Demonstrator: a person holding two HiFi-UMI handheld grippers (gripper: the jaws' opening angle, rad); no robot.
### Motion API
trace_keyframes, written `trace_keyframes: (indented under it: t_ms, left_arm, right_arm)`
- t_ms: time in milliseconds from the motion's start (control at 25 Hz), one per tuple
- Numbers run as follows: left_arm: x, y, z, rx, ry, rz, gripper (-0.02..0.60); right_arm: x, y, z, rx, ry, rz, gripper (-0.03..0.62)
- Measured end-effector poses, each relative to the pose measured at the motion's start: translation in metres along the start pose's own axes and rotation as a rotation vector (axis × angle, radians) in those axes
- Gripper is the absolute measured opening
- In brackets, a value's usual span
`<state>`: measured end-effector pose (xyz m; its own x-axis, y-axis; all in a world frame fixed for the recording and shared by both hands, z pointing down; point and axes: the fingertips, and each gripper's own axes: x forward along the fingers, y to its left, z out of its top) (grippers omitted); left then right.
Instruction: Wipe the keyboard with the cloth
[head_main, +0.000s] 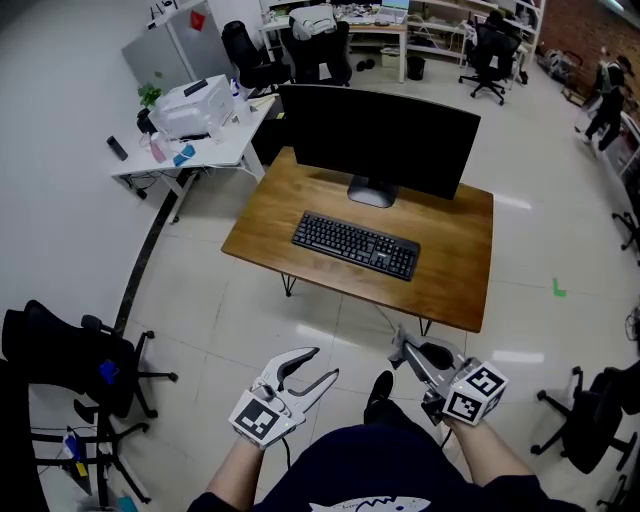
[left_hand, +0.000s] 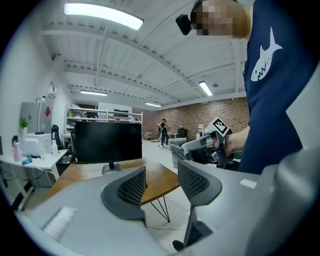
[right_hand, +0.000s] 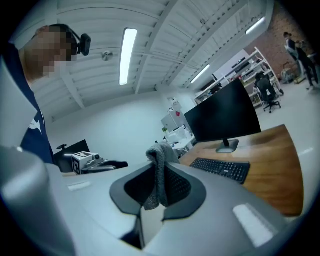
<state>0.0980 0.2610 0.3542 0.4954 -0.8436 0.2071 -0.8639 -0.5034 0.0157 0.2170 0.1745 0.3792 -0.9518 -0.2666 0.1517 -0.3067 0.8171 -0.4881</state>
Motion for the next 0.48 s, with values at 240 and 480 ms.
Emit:
trace_keyframes:
  t_ms: [240,480]
  left_arm:
    - [0.07,0.059,0.023,-0.008,0.019,0.041,0.192]
    - [0.116,0.091,0.025,0.004,0.046,0.039,0.192]
  right_arm:
    - [0.035,-0.064,0.038,-0.041,0.046,0.04,0.038]
    - [0.06,-0.111,0.064,-0.072,0.056,0.042,0.038]
